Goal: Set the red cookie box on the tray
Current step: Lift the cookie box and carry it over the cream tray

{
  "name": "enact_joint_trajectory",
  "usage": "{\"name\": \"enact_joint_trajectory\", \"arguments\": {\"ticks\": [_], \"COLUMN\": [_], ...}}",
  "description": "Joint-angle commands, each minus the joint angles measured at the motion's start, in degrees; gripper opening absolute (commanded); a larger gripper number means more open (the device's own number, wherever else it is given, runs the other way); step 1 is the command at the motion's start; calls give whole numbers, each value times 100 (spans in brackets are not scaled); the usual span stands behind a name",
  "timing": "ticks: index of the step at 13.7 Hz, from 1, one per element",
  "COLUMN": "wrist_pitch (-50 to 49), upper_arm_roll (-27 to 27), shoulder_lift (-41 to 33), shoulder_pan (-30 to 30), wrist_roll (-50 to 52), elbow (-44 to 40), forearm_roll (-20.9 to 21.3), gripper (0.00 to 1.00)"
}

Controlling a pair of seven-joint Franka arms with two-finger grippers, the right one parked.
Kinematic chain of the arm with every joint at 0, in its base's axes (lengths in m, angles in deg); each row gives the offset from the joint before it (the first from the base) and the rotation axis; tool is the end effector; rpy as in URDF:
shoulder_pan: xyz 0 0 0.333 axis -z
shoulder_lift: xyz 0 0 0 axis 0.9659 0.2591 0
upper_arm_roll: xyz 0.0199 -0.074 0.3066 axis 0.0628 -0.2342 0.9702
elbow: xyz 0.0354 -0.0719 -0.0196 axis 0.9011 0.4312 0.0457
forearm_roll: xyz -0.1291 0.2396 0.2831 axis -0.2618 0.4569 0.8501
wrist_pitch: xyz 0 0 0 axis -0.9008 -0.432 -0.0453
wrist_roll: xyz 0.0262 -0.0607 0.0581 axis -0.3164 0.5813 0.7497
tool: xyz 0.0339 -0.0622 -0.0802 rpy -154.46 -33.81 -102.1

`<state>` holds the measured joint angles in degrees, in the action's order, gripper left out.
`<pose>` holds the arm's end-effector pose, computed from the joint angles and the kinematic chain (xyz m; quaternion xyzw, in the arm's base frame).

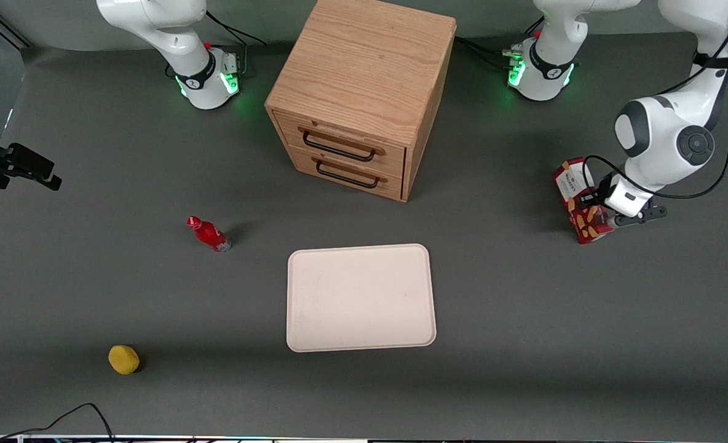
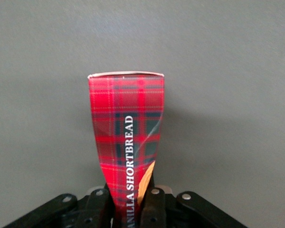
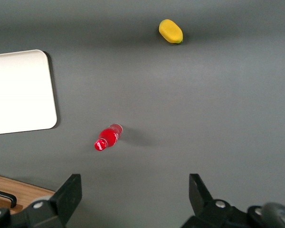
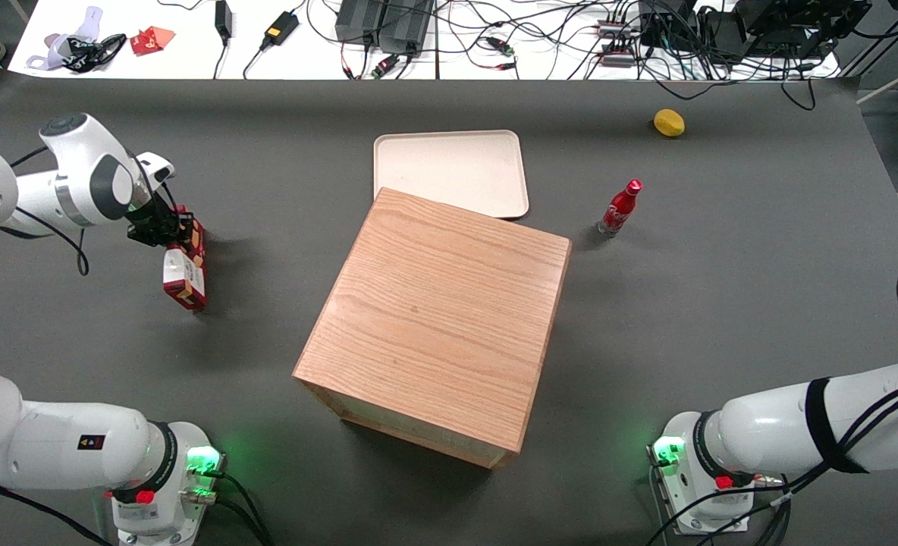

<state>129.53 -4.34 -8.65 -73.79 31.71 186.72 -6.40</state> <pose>0.4634 0.0436 0.2475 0.9909 0.1153 -0.0634 0.0296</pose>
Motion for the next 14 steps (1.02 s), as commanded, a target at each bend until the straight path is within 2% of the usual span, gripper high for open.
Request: {"name": "enact_joint_trajectory", "arguments": {"ticks": [1, 4, 7, 11, 14], "wrist_pitch": [-1523, -3395, -4470, -4746, -4649], "upper_arm_roll": [-345, -925, -1645, -2497, -2938], "shoulder_lift": [-582, -600, -434, 486, 1856], "shoulder_pan": [118, 127, 136, 179, 564], "wrist_roll": [662, 1663, 2604, 3913, 4951], "elbow": [-762, -2211, -3617, -5261, -6587], "forearm_roll": [-42, 28, 194, 283, 904], "gripper": [24, 25, 25, 25, 26]}}
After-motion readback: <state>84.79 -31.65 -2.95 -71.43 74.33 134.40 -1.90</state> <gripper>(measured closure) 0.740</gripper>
